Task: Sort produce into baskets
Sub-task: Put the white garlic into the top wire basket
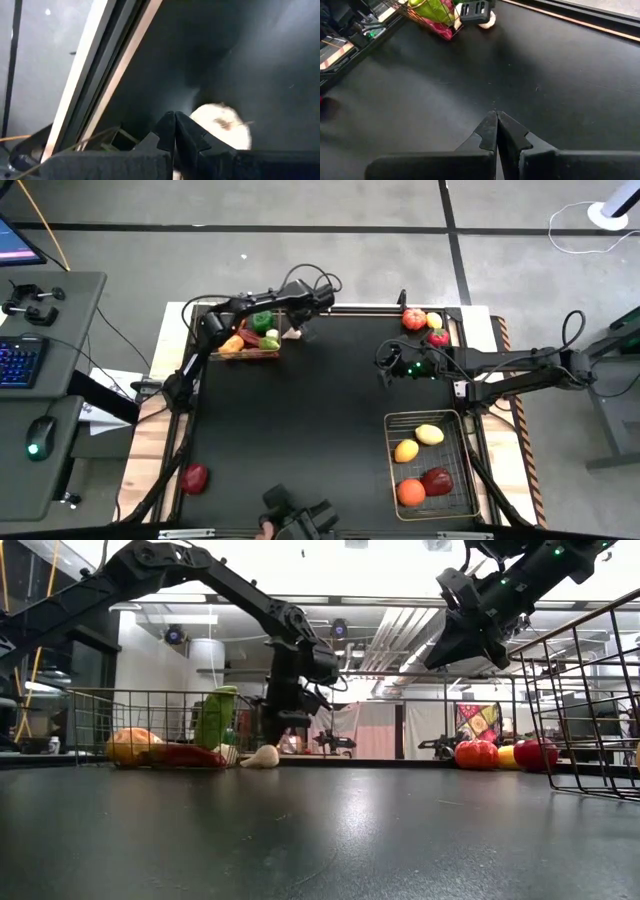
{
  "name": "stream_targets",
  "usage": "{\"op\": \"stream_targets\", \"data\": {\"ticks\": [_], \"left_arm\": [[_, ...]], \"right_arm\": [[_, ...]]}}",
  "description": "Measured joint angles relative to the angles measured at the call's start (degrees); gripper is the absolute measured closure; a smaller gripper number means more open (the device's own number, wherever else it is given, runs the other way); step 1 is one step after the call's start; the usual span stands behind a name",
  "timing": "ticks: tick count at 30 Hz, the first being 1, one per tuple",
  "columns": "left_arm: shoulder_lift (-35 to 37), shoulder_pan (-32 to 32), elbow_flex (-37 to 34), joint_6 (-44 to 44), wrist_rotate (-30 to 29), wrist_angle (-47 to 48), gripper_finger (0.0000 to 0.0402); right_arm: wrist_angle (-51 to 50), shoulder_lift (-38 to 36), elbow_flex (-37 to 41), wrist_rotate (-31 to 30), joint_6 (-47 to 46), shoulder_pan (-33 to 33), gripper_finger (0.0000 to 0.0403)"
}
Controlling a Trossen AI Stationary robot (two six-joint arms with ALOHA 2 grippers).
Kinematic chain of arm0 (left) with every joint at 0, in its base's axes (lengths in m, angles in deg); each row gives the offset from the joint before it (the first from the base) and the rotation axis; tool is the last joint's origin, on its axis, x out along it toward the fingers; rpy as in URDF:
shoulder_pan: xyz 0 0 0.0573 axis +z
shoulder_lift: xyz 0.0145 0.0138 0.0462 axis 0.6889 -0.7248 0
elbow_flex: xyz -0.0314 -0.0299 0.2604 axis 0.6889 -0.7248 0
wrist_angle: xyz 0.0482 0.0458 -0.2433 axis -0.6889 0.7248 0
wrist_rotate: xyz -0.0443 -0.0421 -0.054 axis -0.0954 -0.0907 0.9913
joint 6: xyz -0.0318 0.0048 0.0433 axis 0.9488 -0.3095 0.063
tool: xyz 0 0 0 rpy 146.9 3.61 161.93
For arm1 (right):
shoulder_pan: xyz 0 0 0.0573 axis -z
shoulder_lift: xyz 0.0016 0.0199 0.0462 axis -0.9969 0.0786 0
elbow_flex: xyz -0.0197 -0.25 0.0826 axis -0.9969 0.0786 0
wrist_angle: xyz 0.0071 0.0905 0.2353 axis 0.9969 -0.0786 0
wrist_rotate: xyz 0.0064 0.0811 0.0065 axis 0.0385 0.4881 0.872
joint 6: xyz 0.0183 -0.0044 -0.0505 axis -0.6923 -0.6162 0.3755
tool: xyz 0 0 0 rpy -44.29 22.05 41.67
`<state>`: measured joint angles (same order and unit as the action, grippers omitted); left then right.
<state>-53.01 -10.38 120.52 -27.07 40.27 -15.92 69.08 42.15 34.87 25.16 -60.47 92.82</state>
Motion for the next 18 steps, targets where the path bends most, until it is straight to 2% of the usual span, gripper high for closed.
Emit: {"op": "stream_targets", "data": {"ticks": [7, 18], "left_arm": [[-0.02, 0.05, 0.00, -0.20, -1.87, 4.43, 0.0401], [-0.11, -2.17, -0.02, -3.63, 3.22, 5.33, 0.0401]], "right_arm": [[0.00, 0.00, 0.00, 0.22, 0.20, 0.00, 0.0403], [-0.02, 0.00, 0.00, 0.42, 0.20, 0.00, 0.0403]]}}
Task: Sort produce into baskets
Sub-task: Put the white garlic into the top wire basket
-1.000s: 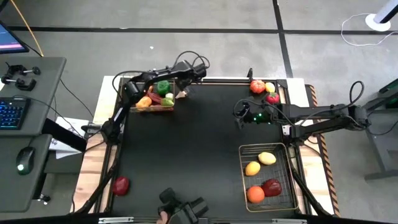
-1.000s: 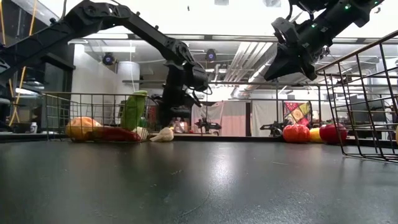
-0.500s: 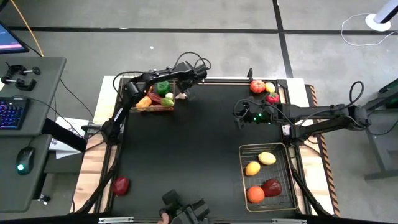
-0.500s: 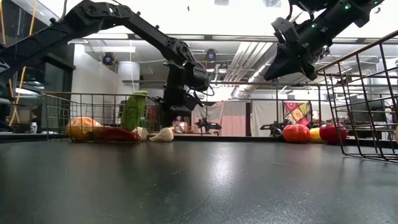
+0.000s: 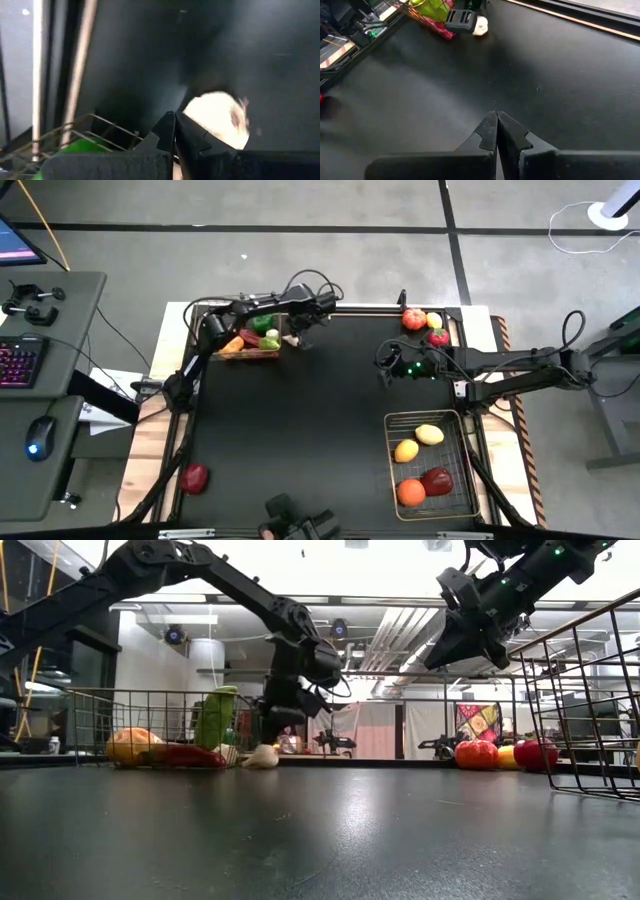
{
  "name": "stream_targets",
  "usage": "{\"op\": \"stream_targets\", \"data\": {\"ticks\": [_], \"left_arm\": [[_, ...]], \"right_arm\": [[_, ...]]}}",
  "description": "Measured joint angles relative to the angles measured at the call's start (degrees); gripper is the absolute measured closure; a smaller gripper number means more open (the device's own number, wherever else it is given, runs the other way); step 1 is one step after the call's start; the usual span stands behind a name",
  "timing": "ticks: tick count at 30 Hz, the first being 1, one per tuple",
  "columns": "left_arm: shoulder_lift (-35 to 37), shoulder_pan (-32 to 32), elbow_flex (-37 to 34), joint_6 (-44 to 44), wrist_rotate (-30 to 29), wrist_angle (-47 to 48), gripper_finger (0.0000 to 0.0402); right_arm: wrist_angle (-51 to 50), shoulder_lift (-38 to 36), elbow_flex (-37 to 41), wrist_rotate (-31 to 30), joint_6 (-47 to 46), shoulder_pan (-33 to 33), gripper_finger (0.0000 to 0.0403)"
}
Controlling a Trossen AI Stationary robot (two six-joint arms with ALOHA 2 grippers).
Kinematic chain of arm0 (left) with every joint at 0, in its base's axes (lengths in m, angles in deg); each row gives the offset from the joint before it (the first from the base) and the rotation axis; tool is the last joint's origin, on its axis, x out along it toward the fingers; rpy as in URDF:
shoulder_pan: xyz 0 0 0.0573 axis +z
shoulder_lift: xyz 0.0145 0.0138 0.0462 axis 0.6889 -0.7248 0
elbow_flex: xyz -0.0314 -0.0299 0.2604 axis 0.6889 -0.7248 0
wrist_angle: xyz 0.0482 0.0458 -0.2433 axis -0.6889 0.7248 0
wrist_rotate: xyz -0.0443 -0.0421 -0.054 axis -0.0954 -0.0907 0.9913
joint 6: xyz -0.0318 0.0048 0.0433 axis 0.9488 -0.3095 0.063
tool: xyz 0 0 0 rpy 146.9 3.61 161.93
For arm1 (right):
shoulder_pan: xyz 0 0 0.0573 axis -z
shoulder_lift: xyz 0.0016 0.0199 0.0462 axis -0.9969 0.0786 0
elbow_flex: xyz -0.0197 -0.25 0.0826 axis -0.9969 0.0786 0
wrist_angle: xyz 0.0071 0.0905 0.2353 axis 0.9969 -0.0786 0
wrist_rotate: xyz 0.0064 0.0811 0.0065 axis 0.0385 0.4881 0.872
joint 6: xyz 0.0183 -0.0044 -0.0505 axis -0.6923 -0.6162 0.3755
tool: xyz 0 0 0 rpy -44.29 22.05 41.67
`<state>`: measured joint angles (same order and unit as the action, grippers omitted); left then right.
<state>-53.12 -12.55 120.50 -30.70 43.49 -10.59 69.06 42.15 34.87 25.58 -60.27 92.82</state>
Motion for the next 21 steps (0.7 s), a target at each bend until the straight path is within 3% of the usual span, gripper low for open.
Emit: {"op": "stream_targets", "data": {"ticks": [21], "left_arm": [[0.00, -9.01, -0.02, 2.64, 0.69, 7.15, 0.0401]], "right_arm": [[0.00, 0.00, 0.00, 0.87, 0.20, 0.00, 0.0403]]}}
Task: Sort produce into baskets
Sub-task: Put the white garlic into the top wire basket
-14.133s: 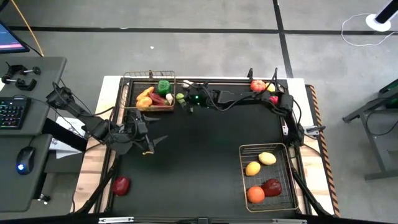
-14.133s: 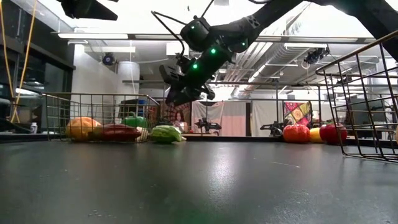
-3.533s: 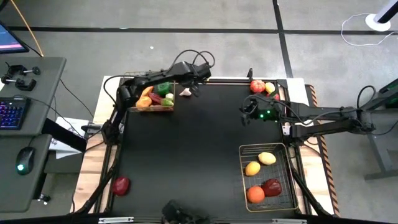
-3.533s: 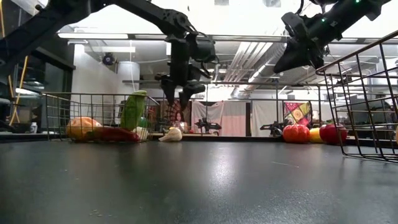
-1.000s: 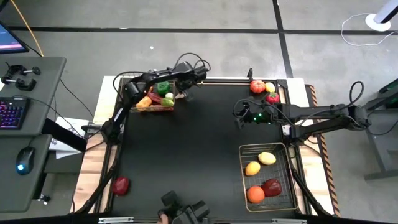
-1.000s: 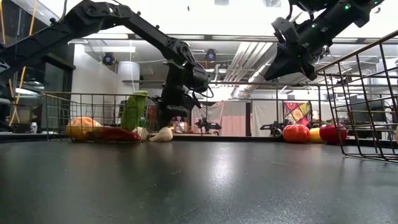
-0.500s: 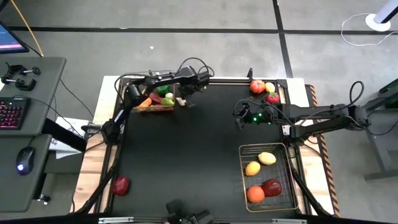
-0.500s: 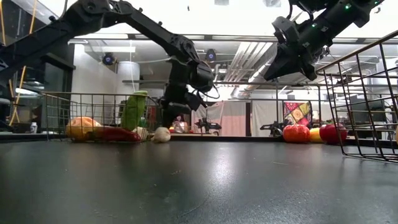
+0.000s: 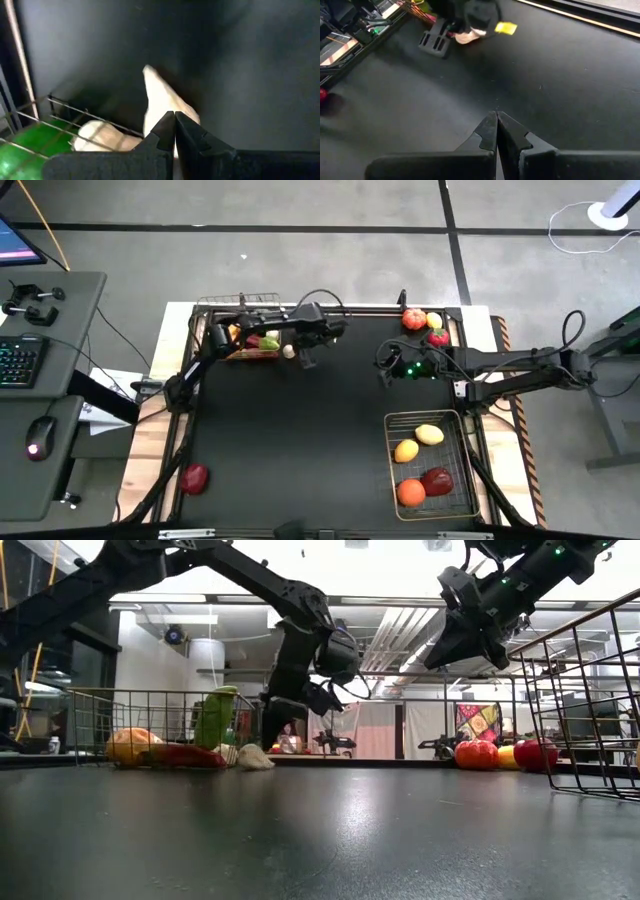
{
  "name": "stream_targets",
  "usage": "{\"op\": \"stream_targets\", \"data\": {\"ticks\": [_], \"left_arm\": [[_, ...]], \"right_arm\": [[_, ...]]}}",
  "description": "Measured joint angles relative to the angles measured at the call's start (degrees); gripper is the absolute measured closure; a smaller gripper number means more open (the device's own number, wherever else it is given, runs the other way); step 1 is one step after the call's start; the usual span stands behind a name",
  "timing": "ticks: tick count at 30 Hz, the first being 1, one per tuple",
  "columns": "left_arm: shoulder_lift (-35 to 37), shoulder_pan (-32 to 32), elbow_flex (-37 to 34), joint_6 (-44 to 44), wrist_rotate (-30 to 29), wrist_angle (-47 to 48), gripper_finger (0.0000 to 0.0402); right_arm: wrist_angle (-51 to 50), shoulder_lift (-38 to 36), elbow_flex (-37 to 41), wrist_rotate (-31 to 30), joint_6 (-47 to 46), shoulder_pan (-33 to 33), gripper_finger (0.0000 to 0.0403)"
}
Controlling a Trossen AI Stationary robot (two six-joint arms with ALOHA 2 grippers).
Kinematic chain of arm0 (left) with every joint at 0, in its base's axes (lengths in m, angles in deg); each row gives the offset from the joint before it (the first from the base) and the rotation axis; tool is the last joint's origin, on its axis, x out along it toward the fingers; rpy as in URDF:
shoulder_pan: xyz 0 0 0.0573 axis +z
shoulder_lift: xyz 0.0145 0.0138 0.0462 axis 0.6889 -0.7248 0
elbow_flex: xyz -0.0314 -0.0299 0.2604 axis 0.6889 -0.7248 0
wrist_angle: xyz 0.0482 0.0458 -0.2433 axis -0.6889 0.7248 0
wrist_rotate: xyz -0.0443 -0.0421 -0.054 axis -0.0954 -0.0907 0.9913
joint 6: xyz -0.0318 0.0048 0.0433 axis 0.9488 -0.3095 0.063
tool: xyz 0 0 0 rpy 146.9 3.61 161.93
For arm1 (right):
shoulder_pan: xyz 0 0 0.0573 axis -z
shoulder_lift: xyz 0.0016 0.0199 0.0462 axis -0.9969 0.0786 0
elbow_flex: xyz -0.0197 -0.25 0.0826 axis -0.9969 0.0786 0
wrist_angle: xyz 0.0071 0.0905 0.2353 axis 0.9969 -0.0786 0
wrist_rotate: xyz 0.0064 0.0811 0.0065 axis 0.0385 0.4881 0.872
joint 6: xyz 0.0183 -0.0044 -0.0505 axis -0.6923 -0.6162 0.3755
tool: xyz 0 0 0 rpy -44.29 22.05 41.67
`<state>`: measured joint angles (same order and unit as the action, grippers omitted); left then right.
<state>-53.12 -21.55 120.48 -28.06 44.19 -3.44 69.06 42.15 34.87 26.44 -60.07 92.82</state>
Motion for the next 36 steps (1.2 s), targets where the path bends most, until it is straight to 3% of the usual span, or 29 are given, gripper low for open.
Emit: {"op": "stream_targets", "data": {"ticks": [7, 11, 15, 18, 26, 31, 36], "left_arm": [[0.00, -3.74, 0.00, 3.68, 0.04, 4.40, 0.0401], [0.00, -6.38, 0.00, -0.46, 1.32, 4.34, 0.0401], [0.02, -8.08, 0.00, -4.45, -6.51, 3.91, 0.0401], [0.02, -6.44, 0.00, -4.95, -10.17, 3.77, 0.0401], [0.07, 1.71, 0.00, -6.43, -12.40, 0.45, 0.0401], [0.11, 3.60, 0.00, -8.99, -10.65, -2.98, 0.0401], [0.11, 5.11, 0.00, -6.49, -7.00, -0.35, 0.0401]], "right_arm": [[0.00, 0.00, -0.02, 0.00, 0.02, 0.00, 0.0403], [0.00, 0.00, 0.00, 0.00, 0.02, 0.02, 0.0403], [0.00, -0.01, -0.02, -0.02, 0.02, 0.00, 0.0403], [-0.02, -0.01, -0.02, 0.00, -0.02, 0.00, 0.0403], [-0.02, -0.02, -0.02, -0.02, 0.02, 0.00, 0.0403], [-0.03, -0.02, -0.02, -0.02, 0.03, 0.00, 0.0403], [-0.20, -0.02, -0.02, -0.02, 0.11, 0.00, 0.0403]]}}
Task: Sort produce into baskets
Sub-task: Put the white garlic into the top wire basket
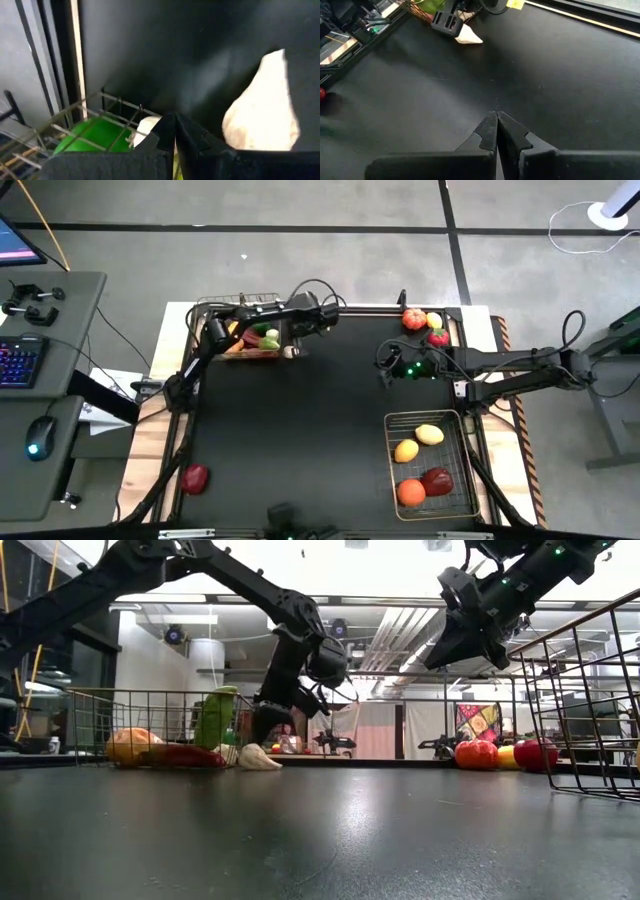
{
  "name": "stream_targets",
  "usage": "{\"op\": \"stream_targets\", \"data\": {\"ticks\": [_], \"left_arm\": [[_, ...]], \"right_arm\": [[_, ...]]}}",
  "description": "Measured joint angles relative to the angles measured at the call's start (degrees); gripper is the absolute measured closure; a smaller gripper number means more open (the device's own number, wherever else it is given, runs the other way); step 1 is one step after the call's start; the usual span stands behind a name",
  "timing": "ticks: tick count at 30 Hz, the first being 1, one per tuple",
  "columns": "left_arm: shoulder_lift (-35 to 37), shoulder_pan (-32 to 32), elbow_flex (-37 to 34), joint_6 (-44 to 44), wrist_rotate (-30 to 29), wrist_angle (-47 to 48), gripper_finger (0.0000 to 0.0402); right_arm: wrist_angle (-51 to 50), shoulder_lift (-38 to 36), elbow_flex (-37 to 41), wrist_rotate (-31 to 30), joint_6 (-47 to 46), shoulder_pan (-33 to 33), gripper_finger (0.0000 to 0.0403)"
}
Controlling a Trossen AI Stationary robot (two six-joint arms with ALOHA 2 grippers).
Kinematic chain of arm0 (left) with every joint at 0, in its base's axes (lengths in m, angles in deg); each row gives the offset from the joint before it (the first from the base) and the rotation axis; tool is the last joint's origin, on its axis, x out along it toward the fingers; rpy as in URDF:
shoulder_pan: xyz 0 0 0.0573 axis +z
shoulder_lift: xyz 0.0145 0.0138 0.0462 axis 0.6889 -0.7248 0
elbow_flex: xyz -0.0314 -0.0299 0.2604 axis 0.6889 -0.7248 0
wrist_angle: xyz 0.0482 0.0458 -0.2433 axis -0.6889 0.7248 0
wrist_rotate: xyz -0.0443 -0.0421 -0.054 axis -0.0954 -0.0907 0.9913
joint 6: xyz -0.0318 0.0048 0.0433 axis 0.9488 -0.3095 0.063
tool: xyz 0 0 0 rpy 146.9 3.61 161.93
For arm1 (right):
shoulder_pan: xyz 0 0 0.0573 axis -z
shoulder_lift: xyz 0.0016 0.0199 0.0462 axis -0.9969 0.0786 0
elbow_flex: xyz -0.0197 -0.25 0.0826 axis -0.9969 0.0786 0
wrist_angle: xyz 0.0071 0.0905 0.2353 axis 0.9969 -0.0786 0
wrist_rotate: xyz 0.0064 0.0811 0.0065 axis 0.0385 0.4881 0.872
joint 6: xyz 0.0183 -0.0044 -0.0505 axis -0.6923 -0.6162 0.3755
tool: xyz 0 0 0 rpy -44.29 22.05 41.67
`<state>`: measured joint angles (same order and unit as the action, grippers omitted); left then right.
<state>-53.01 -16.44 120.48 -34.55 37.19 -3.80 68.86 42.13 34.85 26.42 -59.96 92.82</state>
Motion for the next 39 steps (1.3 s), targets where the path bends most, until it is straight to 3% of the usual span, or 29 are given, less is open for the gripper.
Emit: {"op": "stream_targets", "data": {"ticks": [20, 26, 39], "left_arm": [[-0.17, -0.73, -0.20, 2.33, 8.54, 2.19, 0.0401], [-0.20, -3.31, -0.20, 4.99, 8.70, 5.68, 0.0401], [-0.22, -11.92, -0.22, 3.94, 11.54, 2.04, 0.0402]], "right_arm": [[-0.02, 0.00, 0.00, 0.11, 0.83, 0.00, 0.0403], [-0.02, 0.00, 0.00, 0.17, 0.91, 0.00, 0.0403], [-0.02, 0.00, 0.00, 0.48, 0.91, 0.00, 0.0403]]}}
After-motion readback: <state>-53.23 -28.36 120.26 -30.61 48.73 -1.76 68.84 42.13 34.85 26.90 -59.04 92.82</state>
